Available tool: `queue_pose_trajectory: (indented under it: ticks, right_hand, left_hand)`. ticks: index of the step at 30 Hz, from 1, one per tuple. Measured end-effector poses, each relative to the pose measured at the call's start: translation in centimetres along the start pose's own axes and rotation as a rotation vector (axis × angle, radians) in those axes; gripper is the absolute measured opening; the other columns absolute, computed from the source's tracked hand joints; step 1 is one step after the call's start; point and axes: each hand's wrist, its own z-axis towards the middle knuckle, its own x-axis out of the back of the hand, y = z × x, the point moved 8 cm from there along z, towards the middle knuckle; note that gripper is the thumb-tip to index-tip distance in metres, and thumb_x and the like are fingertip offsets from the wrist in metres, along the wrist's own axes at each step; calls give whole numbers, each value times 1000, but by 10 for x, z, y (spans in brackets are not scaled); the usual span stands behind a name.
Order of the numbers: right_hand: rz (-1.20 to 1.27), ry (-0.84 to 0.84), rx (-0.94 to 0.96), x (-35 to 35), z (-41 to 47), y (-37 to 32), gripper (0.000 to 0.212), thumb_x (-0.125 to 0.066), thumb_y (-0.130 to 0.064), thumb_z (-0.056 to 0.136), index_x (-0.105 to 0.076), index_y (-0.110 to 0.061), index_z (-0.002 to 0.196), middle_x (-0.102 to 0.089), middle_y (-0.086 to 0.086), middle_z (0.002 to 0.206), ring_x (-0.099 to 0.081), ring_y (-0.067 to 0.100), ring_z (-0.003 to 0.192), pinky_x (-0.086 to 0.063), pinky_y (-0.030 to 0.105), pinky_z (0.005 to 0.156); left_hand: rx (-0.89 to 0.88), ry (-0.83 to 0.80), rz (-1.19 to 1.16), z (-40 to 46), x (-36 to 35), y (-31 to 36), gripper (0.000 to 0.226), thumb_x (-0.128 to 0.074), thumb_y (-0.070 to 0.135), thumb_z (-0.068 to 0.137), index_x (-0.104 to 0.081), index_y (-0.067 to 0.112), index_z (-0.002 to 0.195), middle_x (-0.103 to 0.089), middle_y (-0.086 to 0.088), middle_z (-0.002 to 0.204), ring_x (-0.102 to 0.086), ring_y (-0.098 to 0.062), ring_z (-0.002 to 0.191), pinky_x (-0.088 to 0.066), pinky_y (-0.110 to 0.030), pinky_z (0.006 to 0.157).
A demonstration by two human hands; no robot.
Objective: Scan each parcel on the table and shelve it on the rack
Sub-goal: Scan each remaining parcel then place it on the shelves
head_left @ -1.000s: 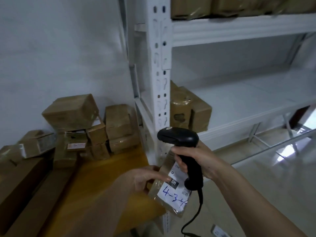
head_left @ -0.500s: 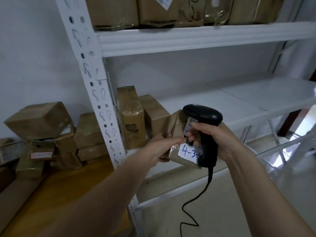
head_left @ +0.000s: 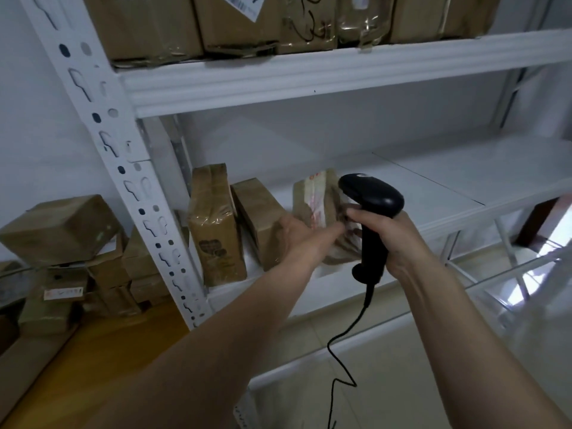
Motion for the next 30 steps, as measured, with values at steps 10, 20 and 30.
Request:
queue_pose_trajectory:
  ticks: [10, 20, 30]
  right_hand:
    - [-59, -53, -128, -17, 35, 40, 22, -79, -12, 75, -73, -13, 96, -76, 11, 91, -72, 30, 93, -56, 47, 87]
    - [-90, -94, -170, -49, 42, 57, 25, -80, -12, 74, -72, -14, 97, -74, 15, 98, -71, 32, 93, -55, 53, 89]
    - [-275, 18, 4, -53, 32, 37, 15, -80, -14, 75, -67, -20, 81, -68, 2, 78, -64, 14, 77, -49, 21, 60]
  left_hand:
    - [-76, 81, 112, 9, -2, 0, 77, -72, 28, 82, -32, 14, 146, -24, -6, 144, -38, -25, 131, -41, -34, 102]
    - [-88, 171, 113, 11, 28, -11, 60, -69, 19, 86, -44, 17, 140, -30, -5, 139, -42, -24, 127, -43, -34, 105]
    - [-92, 167, -53, 16, 51, -30, 20, -64, 5, 86, -62, 17, 102, -60, 2, 101, -60, -15, 94, -53, -31, 86]
